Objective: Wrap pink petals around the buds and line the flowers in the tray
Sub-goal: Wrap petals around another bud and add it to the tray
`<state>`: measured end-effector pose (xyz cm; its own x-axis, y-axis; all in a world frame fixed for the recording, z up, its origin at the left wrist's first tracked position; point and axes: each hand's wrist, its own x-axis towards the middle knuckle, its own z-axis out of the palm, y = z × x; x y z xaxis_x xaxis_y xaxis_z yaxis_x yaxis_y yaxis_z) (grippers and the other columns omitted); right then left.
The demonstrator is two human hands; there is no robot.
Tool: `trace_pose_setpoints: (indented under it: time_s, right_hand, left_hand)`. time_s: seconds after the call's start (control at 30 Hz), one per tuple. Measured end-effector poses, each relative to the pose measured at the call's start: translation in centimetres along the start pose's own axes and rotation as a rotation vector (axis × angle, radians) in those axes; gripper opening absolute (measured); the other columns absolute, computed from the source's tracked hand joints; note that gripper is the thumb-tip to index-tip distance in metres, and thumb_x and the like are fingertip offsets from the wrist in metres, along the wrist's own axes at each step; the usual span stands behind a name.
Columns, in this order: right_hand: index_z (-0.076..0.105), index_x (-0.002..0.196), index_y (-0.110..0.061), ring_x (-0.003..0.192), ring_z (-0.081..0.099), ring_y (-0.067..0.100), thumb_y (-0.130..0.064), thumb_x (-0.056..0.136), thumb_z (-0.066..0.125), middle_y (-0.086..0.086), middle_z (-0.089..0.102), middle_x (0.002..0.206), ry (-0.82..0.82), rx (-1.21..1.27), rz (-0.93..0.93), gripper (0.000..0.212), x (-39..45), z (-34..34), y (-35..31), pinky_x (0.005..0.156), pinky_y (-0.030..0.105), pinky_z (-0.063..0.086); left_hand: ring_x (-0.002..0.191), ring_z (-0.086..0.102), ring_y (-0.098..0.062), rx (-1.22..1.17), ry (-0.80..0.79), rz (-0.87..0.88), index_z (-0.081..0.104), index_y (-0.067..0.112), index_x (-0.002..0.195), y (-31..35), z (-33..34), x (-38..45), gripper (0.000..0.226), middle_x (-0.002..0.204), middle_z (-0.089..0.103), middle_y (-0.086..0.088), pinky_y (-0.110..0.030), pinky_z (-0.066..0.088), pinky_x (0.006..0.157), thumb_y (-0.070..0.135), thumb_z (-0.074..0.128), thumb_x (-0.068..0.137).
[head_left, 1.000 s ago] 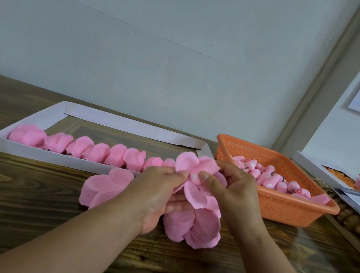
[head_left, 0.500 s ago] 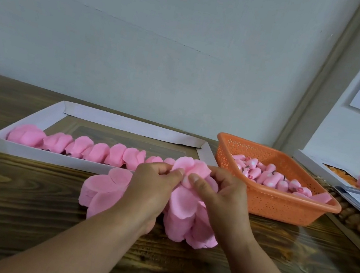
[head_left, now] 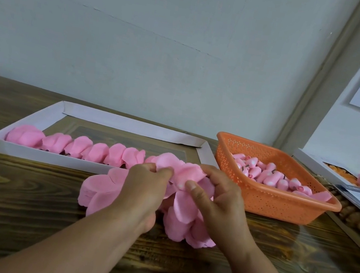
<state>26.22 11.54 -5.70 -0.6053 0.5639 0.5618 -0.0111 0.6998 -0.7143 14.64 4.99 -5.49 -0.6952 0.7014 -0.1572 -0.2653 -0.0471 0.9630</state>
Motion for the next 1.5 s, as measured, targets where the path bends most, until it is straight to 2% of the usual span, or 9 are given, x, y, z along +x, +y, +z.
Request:
trace_pose_setpoints:
  time_s: [0.13, 0.23, 0.4, 0.63, 0.77, 0.9, 1.1, 1.33, 1.5]
  right_hand:
    - [0.061, 0.104, -0.024, 0.095, 0.057, 0.001, -0.01, 0.09, 0.061, -0.01, 0.062, 0.101, -0.09, -0.109, -0.068, 0.02, 0.5, -0.6, -0.3, 0.079, 0.011, 0.043]
    - [0.06, 0.102, -0.028, 0.096, 0.055, 0.0, -0.012, 0.09, 0.06, -0.009, 0.06, 0.103, -0.123, -0.135, -0.063, 0.02, 0.8, -1.1, -0.5, 0.079, 0.009, 0.04]
    - [0.064, 0.1, -0.024, 0.095, 0.057, 0.005, -0.01, 0.088, 0.063, -0.006, 0.061, 0.101, -0.165, -0.11, 0.027, 0.019, 1.2, -1.8, -0.5, 0.079, 0.019, 0.046]
    - [0.063, 0.084, -0.028, 0.072, 0.06, -0.004, -0.01, 0.076, 0.076, -0.018, 0.066, 0.076, -0.126, 0.014, 0.129, 0.023, 1.7, -2.4, -0.7, 0.061, 0.011, 0.046]
    - [0.062, 0.105, -0.026, 0.087, 0.066, 0.004, -0.008, 0.079, 0.072, -0.011, 0.069, 0.092, -0.151, 0.085, 0.173, 0.033, 1.8, -2.6, -0.3, 0.071, 0.017, 0.053]
    - [0.069, 0.091, -0.026, 0.082, 0.067, 0.011, -0.008, 0.084, 0.069, -0.005, 0.071, 0.088, -0.205, 0.089, 0.164, 0.02, 1.8, -2.8, 0.0, 0.067, 0.023, 0.053]
    - [0.066, 0.089, -0.021, 0.082, 0.067, 0.019, -0.016, 0.078, 0.074, 0.001, 0.07, 0.088, -0.16, 0.14, 0.19, 0.015, 1.6, -2.6, 0.9, 0.07, 0.032, 0.055]
    - [0.062, 0.084, -0.014, 0.073, 0.063, 0.016, -0.018, 0.068, 0.081, 0.0, 0.066, 0.078, -0.134, 0.232, 0.2, 0.025, 1.5, -2.5, 0.8, 0.061, 0.03, 0.053]
    - [0.06, 0.078, -0.009, 0.065, 0.063, 0.012, -0.026, 0.06, 0.078, -0.001, 0.067, 0.071, -0.108, 0.222, 0.219, 0.03, 1.1, -2.3, 0.7, 0.054, 0.025, 0.051]
  left_hand:
    - [0.093, 0.068, -0.029, 0.058, -0.067, 0.056, 0.071, 0.016, 0.09, -0.1, 0.0, 0.0, 0.01, 0.091, 0.073, -0.01, -0.056, 0.053, 0.087, 0.02, 0.062, 0.09]
    - [0.089, 0.069, -0.023, 0.084, -0.106, 0.098, 0.072, 0.022, 0.089, -0.2, 0.1, -0.1, 0.013, 0.085, 0.074, -0.002, -0.044, 0.058, 0.08, 0.026, 0.061, 0.092]
    - [0.086, 0.064, -0.017, 0.196, -0.13, 0.181, 0.071, 0.025, 0.078, -0.2, 0.1, -0.6, 0.026, 0.086, 0.072, -0.002, -0.032, 0.05, 0.071, 0.031, 0.052, 0.096]
    - [0.076, 0.067, 0.001, 0.296, -0.278, 0.257, 0.072, 0.033, 0.086, -0.6, 0.0, -0.9, 0.033, 0.08, 0.073, 0.014, -0.01, 0.045, 0.055, 0.036, 0.042, 0.1]
    - [0.083, 0.067, -0.004, 0.299, -0.279, 0.244, 0.073, 0.029, 0.095, -0.4, 0.1, -1.0, 0.034, 0.085, 0.074, 0.008, -0.017, 0.046, 0.064, 0.038, 0.04, 0.1]
    - [0.079, 0.063, -0.002, 0.296, -0.234, 0.21, 0.071, 0.026, 0.086, -0.2, 0.0, -1.0, 0.038, 0.08, 0.071, 0.008, -0.019, 0.042, 0.061, 0.042, 0.039, 0.1]
    - [0.095, 0.066, -0.021, 0.223, -0.191, 0.139, 0.071, 0.027, 0.096, 0.1, 0.0, -0.7, 0.033, 0.095, 0.073, -0.002, -0.048, 0.05, 0.093, 0.046, 0.045, 0.097]
    - [0.095, 0.068, -0.021, 0.267, -0.243, 0.123, 0.074, 0.022, 0.094, -0.4, -0.2, -0.4, 0.022, 0.091, 0.075, 0.0, -0.047, 0.052, 0.093, 0.029, 0.053, 0.097]
    - [0.091, 0.069, -0.02, 0.284, -0.249, 0.121, 0.074, 0.023, 0.089, -0.5, -0.1, -0.5, 0.027, 0.086, 0.075, 0.001, -0.046, 0.053, 0.092, 0.037, 0.053, 0.096]
